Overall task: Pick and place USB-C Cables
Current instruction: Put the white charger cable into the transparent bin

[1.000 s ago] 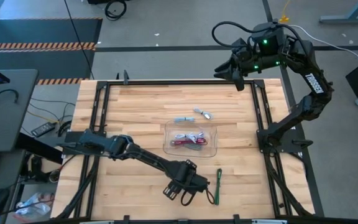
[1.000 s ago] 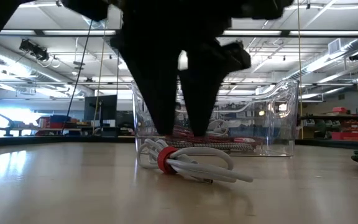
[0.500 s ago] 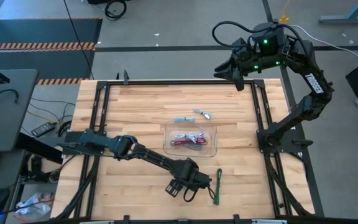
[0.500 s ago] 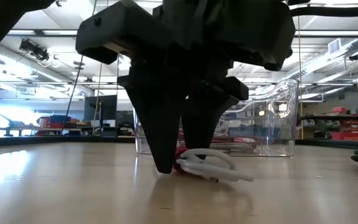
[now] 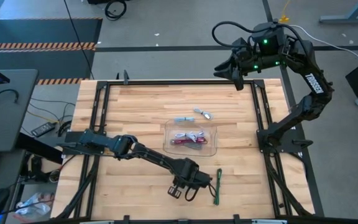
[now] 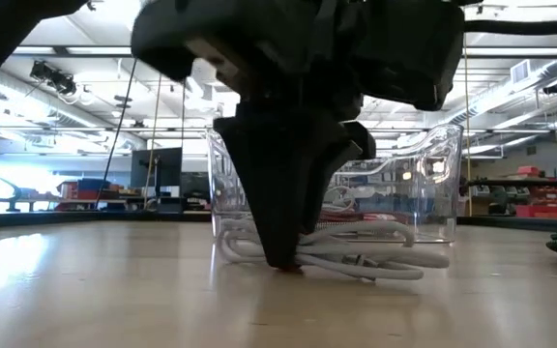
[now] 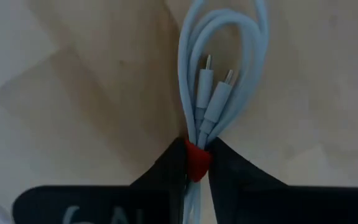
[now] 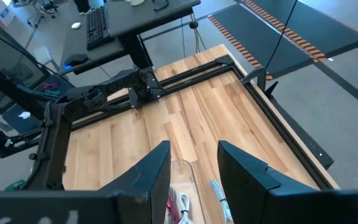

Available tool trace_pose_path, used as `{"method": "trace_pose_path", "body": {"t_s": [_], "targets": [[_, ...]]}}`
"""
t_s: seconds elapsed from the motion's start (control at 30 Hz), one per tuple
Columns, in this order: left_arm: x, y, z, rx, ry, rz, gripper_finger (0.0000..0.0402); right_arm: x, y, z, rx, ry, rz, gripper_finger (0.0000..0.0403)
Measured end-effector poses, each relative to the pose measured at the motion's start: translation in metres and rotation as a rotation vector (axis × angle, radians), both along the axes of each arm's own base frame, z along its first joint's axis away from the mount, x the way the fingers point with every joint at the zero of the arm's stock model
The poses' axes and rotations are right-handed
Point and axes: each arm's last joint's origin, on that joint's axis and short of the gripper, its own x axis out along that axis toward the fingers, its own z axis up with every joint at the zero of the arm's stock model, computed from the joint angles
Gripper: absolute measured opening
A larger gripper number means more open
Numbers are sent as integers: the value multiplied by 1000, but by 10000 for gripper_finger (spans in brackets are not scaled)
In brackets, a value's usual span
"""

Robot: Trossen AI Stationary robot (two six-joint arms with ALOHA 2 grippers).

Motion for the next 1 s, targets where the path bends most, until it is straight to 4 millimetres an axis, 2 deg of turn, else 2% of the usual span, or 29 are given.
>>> {"method": "trace_pose_path", "body": {"t_s": [0.17,0.3,0.43,0.57,0.73,0.83,1.0], "targets": [[-4,-4,10,-44,10,55,46,0,0,0,16,-2,-8,138],[-12,-10,43,-88,-40,64,46,0,0,0,34,-3,-19,138],[-22,-7,82,-117,-103,91,46,0,0,0,56,-5,-32,138],[-35,7,134,-113,-236,167,46,0,0,0,64,-6,-36,138],[-51,31,185,-28,-418,254,46,0,0,0,76,-10,-43,138],[-57,52,205,-20,-472,302,46,0,0,0,74,-13,-43,138],[-54,89,214,18,-490,324,46,0,0,1,47,-12,-29,138]]}}
